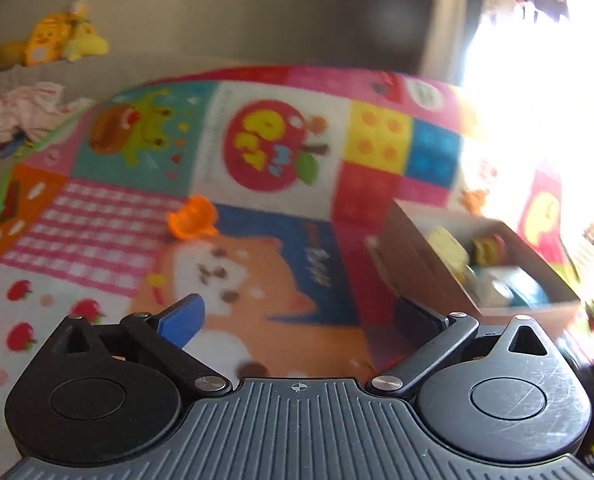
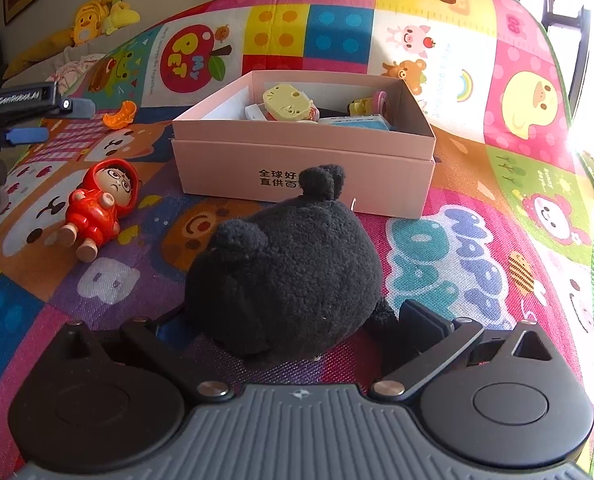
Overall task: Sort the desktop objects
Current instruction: 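Grasp the orange lid with the left gripper while the right holds the plush cat, then carry the orange lid into the pink box with the left gripper while the right carries the plush cat over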
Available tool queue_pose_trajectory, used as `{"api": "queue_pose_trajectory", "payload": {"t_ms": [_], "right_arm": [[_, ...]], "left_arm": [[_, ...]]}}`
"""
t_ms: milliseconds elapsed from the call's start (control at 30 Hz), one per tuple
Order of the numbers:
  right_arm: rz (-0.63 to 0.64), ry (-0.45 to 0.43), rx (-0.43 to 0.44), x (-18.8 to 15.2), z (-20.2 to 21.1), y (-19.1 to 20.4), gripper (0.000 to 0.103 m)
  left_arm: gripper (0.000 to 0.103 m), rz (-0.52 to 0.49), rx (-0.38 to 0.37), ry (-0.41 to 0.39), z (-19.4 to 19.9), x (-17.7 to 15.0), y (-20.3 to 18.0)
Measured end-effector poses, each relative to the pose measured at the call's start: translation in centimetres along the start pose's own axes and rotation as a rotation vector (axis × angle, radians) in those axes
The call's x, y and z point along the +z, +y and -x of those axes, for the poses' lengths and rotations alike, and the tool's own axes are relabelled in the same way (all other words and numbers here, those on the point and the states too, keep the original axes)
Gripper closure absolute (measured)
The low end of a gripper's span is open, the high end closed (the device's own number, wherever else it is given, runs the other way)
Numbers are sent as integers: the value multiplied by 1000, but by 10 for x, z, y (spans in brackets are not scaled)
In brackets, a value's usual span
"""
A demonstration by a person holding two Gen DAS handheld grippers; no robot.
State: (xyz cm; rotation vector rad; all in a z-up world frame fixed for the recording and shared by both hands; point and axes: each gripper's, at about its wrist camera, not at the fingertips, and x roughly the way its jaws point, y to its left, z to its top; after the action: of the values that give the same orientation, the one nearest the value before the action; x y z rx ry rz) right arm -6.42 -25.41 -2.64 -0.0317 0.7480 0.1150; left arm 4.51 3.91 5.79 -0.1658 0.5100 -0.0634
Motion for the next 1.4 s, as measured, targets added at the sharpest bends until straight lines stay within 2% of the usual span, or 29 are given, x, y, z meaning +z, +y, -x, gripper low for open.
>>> {"api": "queue_pose_trajectory", "payload": {"t_ms": [67, 133, 200, 333, 367, 400, 433, 467, 533, 633, 733, 933, 1067, 1167, 1300, 1400], "right_arm": [[0, 7, 0, 1, -2, 0, 0], [-1, 17, -3, 2, -3, 0, 0], [1, 19, -10, 1, -3, 0, 0], [6, 23, -23, 1, -4, 2, 0], [7, 24, -24, 1, -4, 2, 0], [6, 25, -23, 2, -5, 2, 0], [4, 26, -22, 2, -5, 2, 0], [2, 26, -21, 2, -5, 1, 0], [-3, 26, -18, 2, -6, 1, 0], [-6, 26, -16, 2, -6, 1, 0], [-7, 26, -15, 2, -6, 0, 0], [-5, 30, -12, 3, -6, 0, 0], [-5, 34, -9, 4, -6, 0, 0], [-3, 32, -5, 4, -6, -1, 0], [-2, 31, -6, 4, -6, 0, 0], [-2, 30, -7, 4, -6, 0, 0]], "left_arm": [[0, 27, 105, -23, -36, 26, 23], [0, 17, 171, 12, -75, 41, 35], [0, 10, 220, 79, -113, 50, 42], [2, 48, 279, 140, -162, 56, 49], [6, 54, 286, 146, -168, 57, 49], [24, 55, 292, 160, -173, 55, 49], [30, 53, 299, 174, -177, 55, 48], [32, 38, 313, 165, -177, 54, 46], [45, 12, 296, 171, -174, 52, 42], [45, -39, 256, 166, -159, 48, 34], [45, -94, 191, 123, -127, 45, 17], [45, -219, -88, 42, -33, 27, -37], [45, -281, -258, 67, 22, -2, -68], [45, -334, -349, 106, 52, -31, -84], [45, -366, -407, 195, 66, -67, -92], [42, -420, -385, 177, 74, -85, -94]]}}
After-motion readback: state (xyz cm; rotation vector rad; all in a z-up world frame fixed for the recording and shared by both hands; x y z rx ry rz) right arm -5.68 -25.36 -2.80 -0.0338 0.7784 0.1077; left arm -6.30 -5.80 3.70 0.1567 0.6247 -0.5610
